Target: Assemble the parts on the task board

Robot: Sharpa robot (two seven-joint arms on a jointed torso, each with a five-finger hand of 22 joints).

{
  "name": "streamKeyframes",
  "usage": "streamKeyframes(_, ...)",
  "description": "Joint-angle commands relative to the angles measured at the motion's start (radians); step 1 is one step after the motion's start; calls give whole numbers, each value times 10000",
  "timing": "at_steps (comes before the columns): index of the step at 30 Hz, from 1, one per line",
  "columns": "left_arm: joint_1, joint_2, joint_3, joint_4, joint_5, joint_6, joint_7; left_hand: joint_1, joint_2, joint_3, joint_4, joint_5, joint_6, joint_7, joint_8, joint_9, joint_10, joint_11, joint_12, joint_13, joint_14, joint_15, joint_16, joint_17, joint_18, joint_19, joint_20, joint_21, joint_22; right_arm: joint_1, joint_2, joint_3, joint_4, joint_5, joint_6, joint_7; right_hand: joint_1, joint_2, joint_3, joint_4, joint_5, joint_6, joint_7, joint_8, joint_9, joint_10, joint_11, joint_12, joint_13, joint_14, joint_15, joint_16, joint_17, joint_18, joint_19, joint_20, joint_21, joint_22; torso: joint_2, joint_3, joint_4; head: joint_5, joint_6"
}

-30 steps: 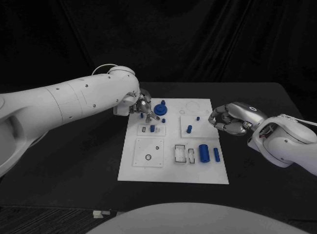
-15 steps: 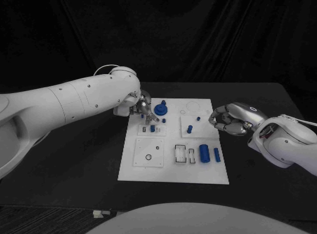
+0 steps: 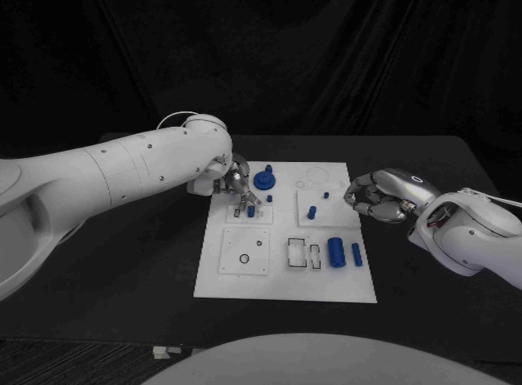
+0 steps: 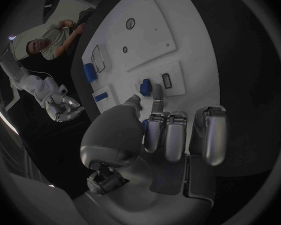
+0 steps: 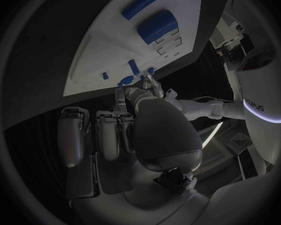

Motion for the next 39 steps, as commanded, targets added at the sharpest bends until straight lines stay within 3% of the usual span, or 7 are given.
streamKeyframes(1,-35,45,9,-15,12,178,117,87,19,68,-27,102,33,44,-75,-35,612,85,-53,2289,1037,76,26,2635,161,60,60,-49,2130,-24,-4,5,19,-18,2,-214,109,-26,49,-13,46,70,24,54,17,1029,62,25,2633,1039,36,26,2634,-69,596,67,-78,2307,2,2,2,-3,-2)
streamKeyframes(12,-83,102,9,-62,12,63,240,246,5,205,-152,551,156,40,-312,-162,597,89,-61,2281,1037,86,26,2635,168,41,79,-69,2123,-24,18,5,3,-19,-20,-285,145,-10,82,-45,56,75,31,55,18,1029,73,25,2633,1039,43,26,2634,-56,571,70,-127,2289,-5,0,3,-9,-2)
streamKeyframes(20,-110,109,9,-49,12,-36,302,549,-121,570,-423,1567,288,-2,-613,-268,568,58,-80,2263,1037,65,26,2635,174,22,67,-86,2117,-24,34,5,-11,-241,-26,-350,174,10,116,-70,67,72,44,51,17,1029,88,25,2633,1039,53,26,2634,-42,544,75,-183,2269,-2,4,-2,20,-2)
streamKeyframes(39,-221,146,9,-102,12,188,262,596,-151,706,-482,1555,421,-35,-609,-251,568,37,-81,2263,1037,51,26,2635,174,23,57,-84,2117,-25,38,5,-19,-323,20,-467,189,17,133,-85,70,70,52,48,16,1029,99,25,2633,1039,60,26,2634,-32,525,80,-220,2256,5,0,4,12,-2)
